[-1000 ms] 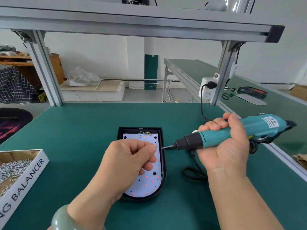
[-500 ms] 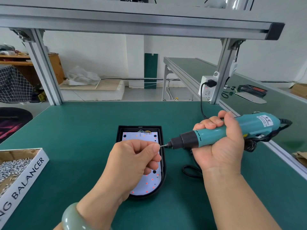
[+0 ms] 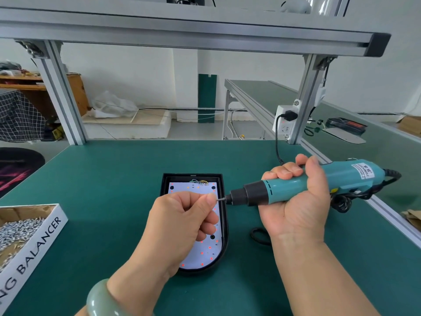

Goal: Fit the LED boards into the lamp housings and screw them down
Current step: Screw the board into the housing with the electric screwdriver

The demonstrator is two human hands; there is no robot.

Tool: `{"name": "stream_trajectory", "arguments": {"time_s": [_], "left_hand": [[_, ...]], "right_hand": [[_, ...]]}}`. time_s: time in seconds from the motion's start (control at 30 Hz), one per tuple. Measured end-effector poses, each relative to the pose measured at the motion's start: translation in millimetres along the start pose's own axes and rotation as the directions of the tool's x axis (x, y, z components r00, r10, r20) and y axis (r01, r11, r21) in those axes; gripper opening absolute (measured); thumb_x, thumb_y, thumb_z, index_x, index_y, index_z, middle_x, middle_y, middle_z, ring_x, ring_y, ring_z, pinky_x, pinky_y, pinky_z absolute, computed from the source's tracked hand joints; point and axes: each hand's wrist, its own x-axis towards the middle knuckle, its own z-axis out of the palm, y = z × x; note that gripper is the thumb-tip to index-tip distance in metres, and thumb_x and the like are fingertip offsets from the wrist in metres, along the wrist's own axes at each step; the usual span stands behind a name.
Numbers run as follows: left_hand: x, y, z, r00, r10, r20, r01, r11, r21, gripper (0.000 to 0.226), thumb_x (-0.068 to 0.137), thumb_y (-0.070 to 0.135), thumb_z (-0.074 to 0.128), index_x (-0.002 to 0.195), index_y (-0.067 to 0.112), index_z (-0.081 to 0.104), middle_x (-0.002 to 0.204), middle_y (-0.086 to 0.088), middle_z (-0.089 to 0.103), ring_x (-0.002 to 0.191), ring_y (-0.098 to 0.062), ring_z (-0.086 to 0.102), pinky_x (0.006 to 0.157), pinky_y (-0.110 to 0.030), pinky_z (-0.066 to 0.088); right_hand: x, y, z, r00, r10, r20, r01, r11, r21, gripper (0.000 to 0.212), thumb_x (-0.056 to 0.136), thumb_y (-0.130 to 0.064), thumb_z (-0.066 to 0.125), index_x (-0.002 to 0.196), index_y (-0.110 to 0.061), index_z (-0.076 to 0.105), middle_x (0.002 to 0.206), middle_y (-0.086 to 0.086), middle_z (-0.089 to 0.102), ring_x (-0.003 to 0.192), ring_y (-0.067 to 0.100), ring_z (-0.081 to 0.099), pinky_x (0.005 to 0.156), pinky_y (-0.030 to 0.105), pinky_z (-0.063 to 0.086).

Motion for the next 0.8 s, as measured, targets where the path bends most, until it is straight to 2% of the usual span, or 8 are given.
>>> {"name": "stream_trajectory", "arguments": {"time_s": [0.13, 0.3, 0.5, 0.63, 0.7, 0.8], "left_hand": [[-1.6, -1.2, 3.5, 1.000, -0.027, 0.016, 0.028, 0.997, -0.076, 0.032, 0.085, 0.020, 0.068, 0.054, 0.014, 0.069, 0.058, -0.003, 0.069, 0.046, -0.009, 0.059, 0.044, -0.016, 0.045], [-4.0, -0.9, 9.7, 1.000, -0.021, 0.005, 0.022, 0.990, -0.142, 0.025, 0.084, 0.020, 0.069, 0.060, 0.026, 0.074, 0.060, -0.002, 0.070, 0.049, -0.008, 0.062, 0.046, -0.016, 0.047], [-0.3, 1.1, -0.5, 0.997, 0.002, 0.079, 0.007, 0.993, -0.114, 0.015, 0.080, 0.022, 0.070, 0.067, 0.026, 0.076, 0.064, -0.003, 0.072, 0.052, -0.010, 0.063, 0.048, -0.017, 0.047], [1.8, 2.6, -6.4, 0.992, 0.057, 0.113, -0.051, 0.997, -0.060, 0.017, 0.082, 0.017, 0.068, 0.067, 0.022, 0.076, 0.063, -0.005, 0.071, 0.052, -0.010, 0.063, 0.048, -0.016, 0.047], [0.0, 2.1, -3.6, 0.992, 0.075, 0.098, -0.069, 0.995, -0.070, 0.020, 0.082, 0.014, 0.068, 0.065, 0.021, 0.075, 0.062, -0.005, 0.071, 0.051, -0.010, 0.064, 0.047, -0.016, 0.047], [-5.7, 0.0, 8.1, 0.996, 0.092, -0.002, -0.091, 0.989, -0.118, 0.025, 0.082, 0.012, 0.069, 0.058, 0.014, 0.073, 0.059, -0.004, 0.070, 0.048, -0.008, 0.063, 0.045, -0.014, 0.047]], "right_hand": [[0.2, 0.6, 0.3, 1.000, -0.004, -0.031, 0.004, 1.000, 0.003, 0.012, 0.093, -0.029, 0.054, 0.086, -0.019, 0.053, 0.059, -0.011, 0.046, 0.048, 0.004, 0.046, 0.053, 0.019, 0.042], [0.6, 0.3, 0.5, 0.998, -0.010, -0.065, 0.010, 1.000, 0.005, 0.013, 0.093, -0.028, 0.055, 0.084, -0.019, 0.053, 0.060, -0.011, 0.045, 0.048, 0.005, 0.045, 0.052, 0.019, 0.042], [0.9, -1.6, -0.6, 0.999, 0.008, -0.050, -0.008, 1.000, 0.010, 0.014, 0.093, -0.027, 0.054, 0.082, -0.019, 0.053, 0.060, -0.011, 0.045, 0.049, 0.006, 0.045, 0.054, 0.019, 0.042], [0.6, -0.7, 0.3, 0.999, 0.033, 0.000, -0.033, 0.999, 0.030, 0.014, 0.094, -0.028, 0.053, 0.084, -0.018, 0.054, 0.059, -0.011, 0.045, 0.048, 0.005, 0.045, 0.051, 0.019, 0.042], [0.7, -0.6, 0.2, 0.999, 0.032, -0.006, -0.032, 0.999, 0.041, 0.014, 0.094, -0.028, 0.053, 0.084, -0.018, 0.054, 0.059, -0.011, 0.046, 0.048, 0.004, 0.045, 0.051, 0.018, 0.042], [1.3, -1.2, -0.6, 0.997, 0.035, -0.063, -0.031, 0.998, 0.061, 0.015, 0.092, -0.029, 0.055, 0.083, -0.018, 0.054, 0.059, -0.012, 0.046, 0.048, 0.004, 0.045, 0.051, 0.018, 0.041]]}}
